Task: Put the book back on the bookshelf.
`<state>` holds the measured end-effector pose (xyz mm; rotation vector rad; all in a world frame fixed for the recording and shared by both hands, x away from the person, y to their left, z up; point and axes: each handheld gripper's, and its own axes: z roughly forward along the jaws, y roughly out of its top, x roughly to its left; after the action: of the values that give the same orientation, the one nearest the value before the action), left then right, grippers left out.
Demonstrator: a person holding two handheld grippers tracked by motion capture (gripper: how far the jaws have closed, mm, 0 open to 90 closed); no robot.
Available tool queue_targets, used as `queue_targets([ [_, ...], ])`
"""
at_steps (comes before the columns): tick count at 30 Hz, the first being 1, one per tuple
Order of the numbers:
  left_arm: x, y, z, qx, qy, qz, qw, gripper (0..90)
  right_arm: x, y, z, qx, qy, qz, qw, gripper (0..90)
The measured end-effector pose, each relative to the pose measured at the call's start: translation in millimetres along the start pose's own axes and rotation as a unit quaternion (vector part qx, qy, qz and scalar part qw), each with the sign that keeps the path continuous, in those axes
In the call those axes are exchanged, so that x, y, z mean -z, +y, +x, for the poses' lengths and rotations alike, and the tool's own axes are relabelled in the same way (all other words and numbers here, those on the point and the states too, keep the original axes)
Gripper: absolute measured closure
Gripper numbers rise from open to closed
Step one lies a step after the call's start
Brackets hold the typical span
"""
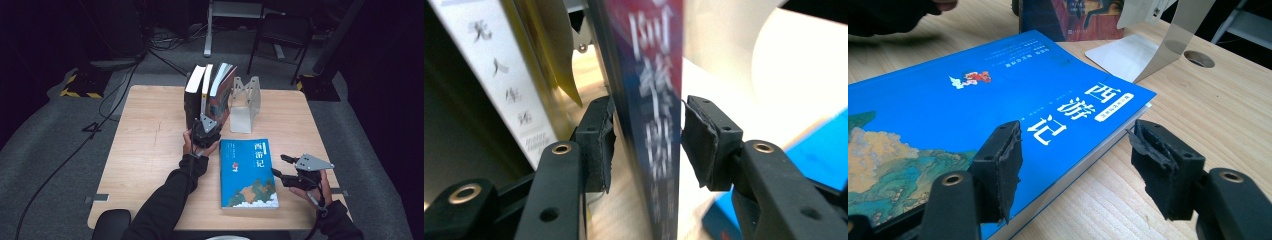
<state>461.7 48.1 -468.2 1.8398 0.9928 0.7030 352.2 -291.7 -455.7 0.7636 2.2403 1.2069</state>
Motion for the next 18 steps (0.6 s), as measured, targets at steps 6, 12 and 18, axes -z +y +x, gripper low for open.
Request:
queue_targets([
  [6, 5.5, -7.5, 2.6, 0.007, 0.001, 0.005, 1.0000, 64.6, -0.8, -0.2, 0.2, -0.002, -0.001, 0.003, 1.0000, 37.1],
  [12, -3.7, -2.8, -1.6, 0.010, 0.010, 0.002, 0.9999, 66.0, -2.3, 0.1, 2.2, 0.002, 0.003, 0.005, 1.0000, 37.1],
  [18, -20.2, 7.1, -4.8, 0.028, 0.020, 0.006, 0.9994, 66.2, -1.4, -0.6, 0.4, 0.000, 0.002, 0.001, 1.0000, 37.1],
])
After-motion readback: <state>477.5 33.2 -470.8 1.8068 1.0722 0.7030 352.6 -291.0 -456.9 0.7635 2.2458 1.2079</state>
